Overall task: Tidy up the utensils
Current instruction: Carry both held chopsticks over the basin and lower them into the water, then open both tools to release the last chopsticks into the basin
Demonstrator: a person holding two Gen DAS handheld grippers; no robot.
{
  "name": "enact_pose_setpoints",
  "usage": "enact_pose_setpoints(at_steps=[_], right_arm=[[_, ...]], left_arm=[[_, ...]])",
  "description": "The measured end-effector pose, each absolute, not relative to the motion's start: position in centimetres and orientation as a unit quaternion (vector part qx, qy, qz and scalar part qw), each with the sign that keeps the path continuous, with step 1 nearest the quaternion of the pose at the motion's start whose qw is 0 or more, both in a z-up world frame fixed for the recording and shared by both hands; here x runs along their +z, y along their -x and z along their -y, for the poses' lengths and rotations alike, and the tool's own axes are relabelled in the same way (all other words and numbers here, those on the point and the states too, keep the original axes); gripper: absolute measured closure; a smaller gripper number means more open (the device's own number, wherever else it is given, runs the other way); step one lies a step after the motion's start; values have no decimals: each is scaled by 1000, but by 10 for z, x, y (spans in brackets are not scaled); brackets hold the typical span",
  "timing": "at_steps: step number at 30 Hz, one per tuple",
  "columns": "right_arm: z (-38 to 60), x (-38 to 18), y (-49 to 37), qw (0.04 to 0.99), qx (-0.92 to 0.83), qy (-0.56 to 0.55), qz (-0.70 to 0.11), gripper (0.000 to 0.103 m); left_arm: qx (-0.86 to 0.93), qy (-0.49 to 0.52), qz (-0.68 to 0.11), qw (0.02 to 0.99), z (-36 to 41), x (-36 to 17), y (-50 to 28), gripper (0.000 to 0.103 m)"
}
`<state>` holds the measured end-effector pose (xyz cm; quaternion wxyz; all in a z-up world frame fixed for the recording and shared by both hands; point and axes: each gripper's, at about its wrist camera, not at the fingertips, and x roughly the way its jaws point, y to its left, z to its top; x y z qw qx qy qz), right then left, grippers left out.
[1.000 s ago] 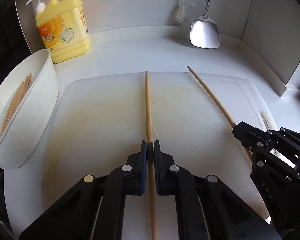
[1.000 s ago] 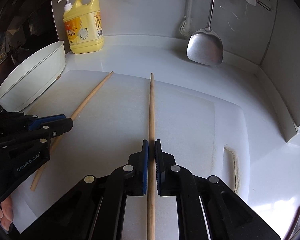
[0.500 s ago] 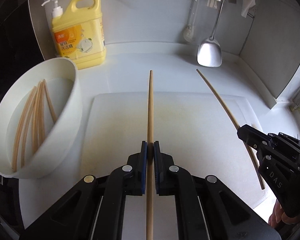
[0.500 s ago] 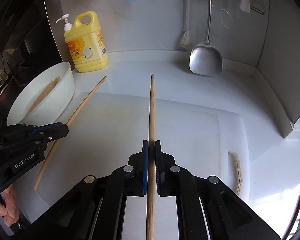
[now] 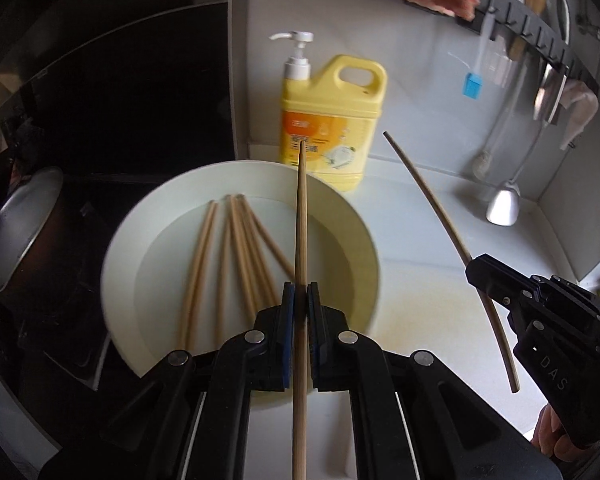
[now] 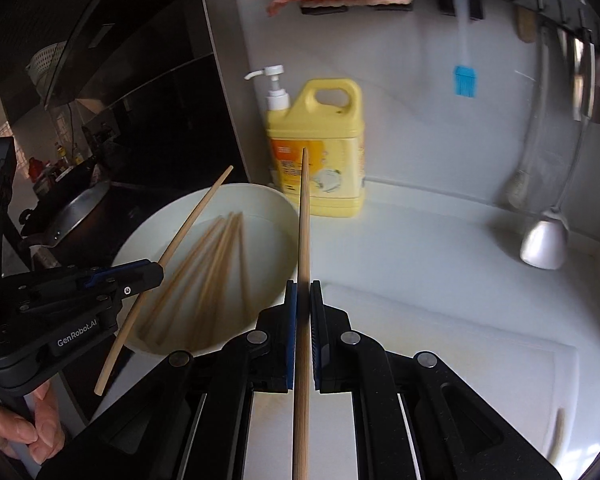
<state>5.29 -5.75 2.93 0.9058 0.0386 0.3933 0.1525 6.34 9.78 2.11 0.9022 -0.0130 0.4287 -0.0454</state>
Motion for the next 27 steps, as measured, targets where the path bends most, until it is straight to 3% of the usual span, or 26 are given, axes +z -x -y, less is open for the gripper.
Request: enact_pose_setpoints(at_steps=[11, 27], right_arm=[[-35, 12, -114, 887, 202, -31, -414, 97], [-74, -27, -148, 863, 184, -14, -471, 97]], left_arm=[[9, 25, -441, 897, -178, 18, -111, 96], [18, 34, -493, 869, -198, -32, -146, 96]])
